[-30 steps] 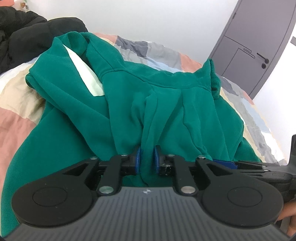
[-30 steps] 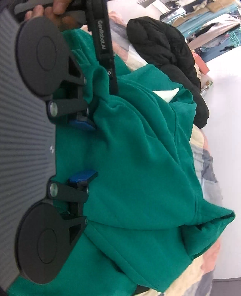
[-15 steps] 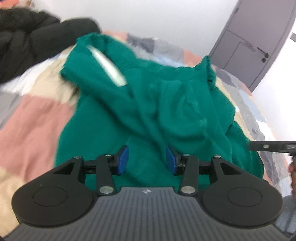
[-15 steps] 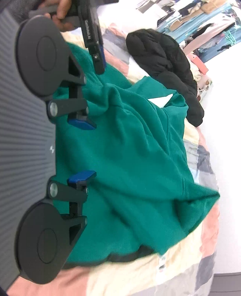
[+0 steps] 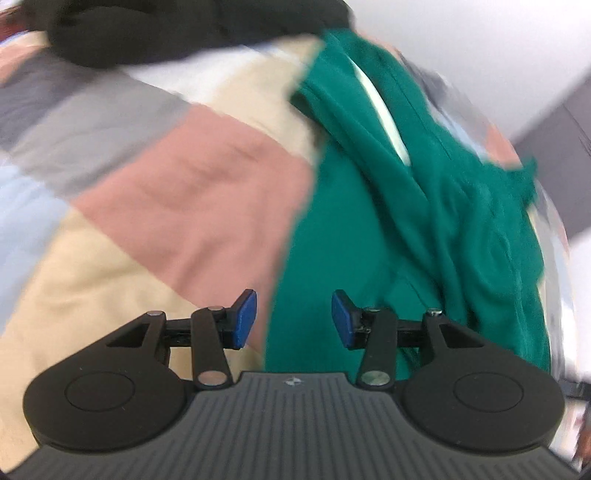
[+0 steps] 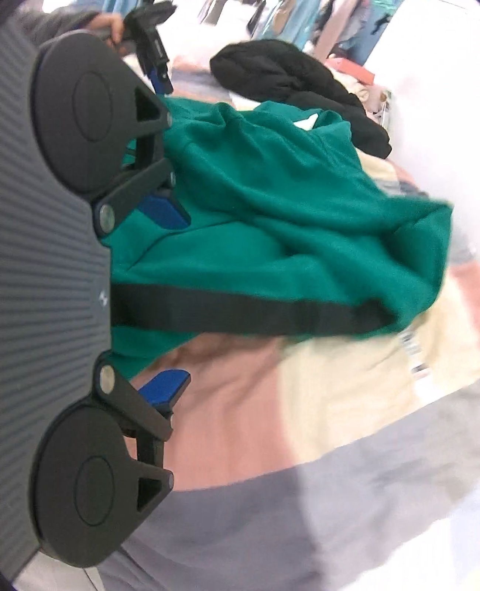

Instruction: Fold large clothes

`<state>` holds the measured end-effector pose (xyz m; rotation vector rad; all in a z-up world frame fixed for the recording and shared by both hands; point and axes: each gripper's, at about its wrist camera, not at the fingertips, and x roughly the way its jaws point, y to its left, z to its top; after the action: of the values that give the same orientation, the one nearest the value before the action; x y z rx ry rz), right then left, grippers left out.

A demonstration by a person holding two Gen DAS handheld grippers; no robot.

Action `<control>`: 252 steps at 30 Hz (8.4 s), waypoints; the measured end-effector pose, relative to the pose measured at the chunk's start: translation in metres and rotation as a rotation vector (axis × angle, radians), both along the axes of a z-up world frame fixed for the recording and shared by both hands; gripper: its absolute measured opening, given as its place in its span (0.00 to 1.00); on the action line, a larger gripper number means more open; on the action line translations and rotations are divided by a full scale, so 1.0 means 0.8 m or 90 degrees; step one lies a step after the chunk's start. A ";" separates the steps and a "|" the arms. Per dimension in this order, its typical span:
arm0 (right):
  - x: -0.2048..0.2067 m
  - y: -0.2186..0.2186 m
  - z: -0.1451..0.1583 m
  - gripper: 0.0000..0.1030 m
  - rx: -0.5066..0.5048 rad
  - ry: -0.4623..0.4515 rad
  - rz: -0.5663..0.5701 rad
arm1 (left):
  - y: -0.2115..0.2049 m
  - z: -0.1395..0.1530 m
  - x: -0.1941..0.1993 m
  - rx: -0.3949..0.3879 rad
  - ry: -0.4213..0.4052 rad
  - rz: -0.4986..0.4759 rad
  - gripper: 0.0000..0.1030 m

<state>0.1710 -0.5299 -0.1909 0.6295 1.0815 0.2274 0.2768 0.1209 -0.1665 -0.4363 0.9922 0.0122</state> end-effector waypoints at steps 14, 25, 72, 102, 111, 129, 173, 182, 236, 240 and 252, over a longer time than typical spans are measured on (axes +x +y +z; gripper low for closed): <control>0.067 0.063 -0.057 0.85 0.084 0.006 0.172 | -0.002 -0.058 0.035 -0.184 0.079 -0.088 0.50; 0.061 0.098 -0.056 0.84 -0.032 0.028 0.317 | -0.014 -0.073 0.049 -0.145 0.161 -0.118 0.59; -0.133 0.068 0.160 0.12 0.318 -0.433 -0.013 | 0.067 0.122 -0.188 -0.469 -0.169 -0.060 0.13; 0.220 0.052 -0.038 0.13 0.332 -0.229 -0.328 | 0.028 -0.041 0.194 -0.450 -0.185 0.079 0.15; 0.277 0.047 -0.093 0.13 0.323 -0.167 -0.321 | 0.033 -0.104 0.240 -0.495 -0.130 0.092 0.15; 0.201 0.059 -0.018 0.69 0.274 -0.264 -0.240 | 0.035 -0.018 0.117 -0.378 -0.256 0.053 0.78; 0.099 0.254 0.028 0.42 -0.252 -0.313 0.017 | -0.151 -0.013 0.073 0.009 -0.236 -0.209 0.72; 0.192 0.226 0.029 0.43 -0.239 -0.277 -0.040 | -0.133 -0.012 0.159 -0.045 -0.212 -0.133 0.72; 0.213 0.242 -0.004 0.46 -0.244 -0.284 -0.039 | -0.146 -0.022 0.128 0.031 -0.253 -0.160 0.76; 0.172 0.243 0.016 0.46 -0.242 -0.303 -0.052 | -0.155 -0.002 0.088 0.033 -0.266 -0.181 0.76; 0.106 0.267 0.013 0.47 -0.263 -0.300 0.003 | -0.191 -0.027 0.061 0.118 -0.226 -0.221 0.77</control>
<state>0.2557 -0.3166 -0.1805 0.1846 0.6444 0.1394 0.3254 -0.0323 -0.1883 -0.0864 0.6978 -0.2756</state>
